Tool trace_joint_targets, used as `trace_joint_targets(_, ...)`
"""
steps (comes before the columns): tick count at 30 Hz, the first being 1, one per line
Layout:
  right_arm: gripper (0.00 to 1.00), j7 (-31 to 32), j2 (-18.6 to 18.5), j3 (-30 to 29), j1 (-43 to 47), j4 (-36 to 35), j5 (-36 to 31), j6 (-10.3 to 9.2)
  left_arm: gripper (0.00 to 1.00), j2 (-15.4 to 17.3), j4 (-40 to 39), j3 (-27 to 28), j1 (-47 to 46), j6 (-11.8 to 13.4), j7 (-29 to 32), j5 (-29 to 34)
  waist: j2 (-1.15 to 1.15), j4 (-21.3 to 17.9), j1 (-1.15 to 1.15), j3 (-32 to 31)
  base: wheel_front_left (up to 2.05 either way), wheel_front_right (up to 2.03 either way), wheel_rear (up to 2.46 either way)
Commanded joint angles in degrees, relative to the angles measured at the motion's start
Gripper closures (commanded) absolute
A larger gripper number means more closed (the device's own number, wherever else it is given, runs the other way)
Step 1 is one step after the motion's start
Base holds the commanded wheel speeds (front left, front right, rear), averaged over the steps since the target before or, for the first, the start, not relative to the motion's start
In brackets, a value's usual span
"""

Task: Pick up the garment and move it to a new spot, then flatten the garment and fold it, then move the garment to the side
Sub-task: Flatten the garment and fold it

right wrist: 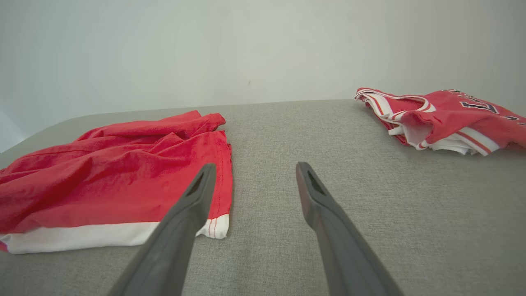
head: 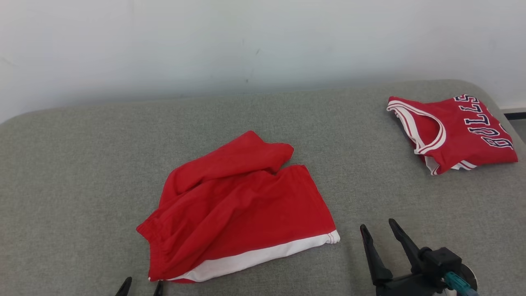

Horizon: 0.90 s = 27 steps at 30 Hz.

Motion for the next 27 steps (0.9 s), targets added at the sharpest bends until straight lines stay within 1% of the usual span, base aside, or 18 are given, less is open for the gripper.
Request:
trace_joint_targets(1,0.00,0.00,-0.10,1.05,-2.02,1.86,0.48,-0.17,0.00,0.76,1.22,-1.54,-1.91,-0.05,-0.11,0.06,0.00,0.42,0.00,1.97,0.00,0.00,0.00)
trace_joint_targets(7,0.00,-0.01,0.45,4.71,-9.05,10.05,1.32,-0.17,0.00,3.55,6.88,-9.20,-8.15,-0.08,-0.11,-2.79,0.00,1.05,0.00,5.38,0.00,0.00,0.00)
trace_joint_targets(8,0.00,-0.01,0.45,4.71,-9.05,10.05,1.32,-0.17,0.00,3.55,6.88,-9.20,-8.15,-0.08,-0.11,-2.79,0.00,1.05,0.00,5.38,0.00,0.00,0.00)
trace_joint_targets(11,0.00,0.01,1.05,6.16,-11.69,13.61,1.72,-0.17,0.00,4.43,8.72,-11.26,-10.94,-0.09,-0.11,-3.81,0.00,1.35,0.00,6.47,0.00,0.00,0.00)
trace_joint_targets(16,0.00,0.00,2.04,8.06,-14.45,19.09,2.87,-0.17,0.00,4.82,9.85,-13.00,-13.52,-0.10,-0.11,-4.81,0.00,2.02,0.00,7.55,0.00,0.00,0.00)
trace_joint_targets(23,0.00,0.11,3.75,10.34,-14.93,24.69,5.15,-0.16,0.00,4.64,9.07,-13.51,-14.64,-0.10,-0.11,-4.74,0.00,3.04,0.00,8.31,0.00,0.00,0.00)
trace_joint_targets(24,0.56,0.24,4.08,10.85,-15.02,25.85,5.58,-0.16,0.15,4.53,9.20,-13.58,-14.70,-0.10,-0.11,-5.04,0.00,3.14,0.00,8.38,0.00,0.00,0.00)
trace_joint_targets(25,0.79,0.31,4.27,11.23,-15.32,26.61,6.00,-0.16,0.51,4.45,9.26,-13.76,-14.89,-0.10,-0.11,-5.06,0.00,3.21,0.00,8.42,0.00,0.00,0.00)
trace_joint_targets(26,1.00,0.39,4.45,11.50,-15.71,27.02,6.31,-0.15,0.80,4.31,9.04,-14.06,-15.17,-0.11,-0.11,-4.95,0.00,3.29,0.00,8.46,0.00,0.00,0.00)
trace_joint_targets(27,1.00,0.39,4.61,11.54,-16.04,26.92,6.79,-0.15,1.00,4.24,9.00,-14.52,-15.29,-0.11,-0.11,-5.05,0.00,3.35,0.00,8.46,0.00,0.00,0.00)
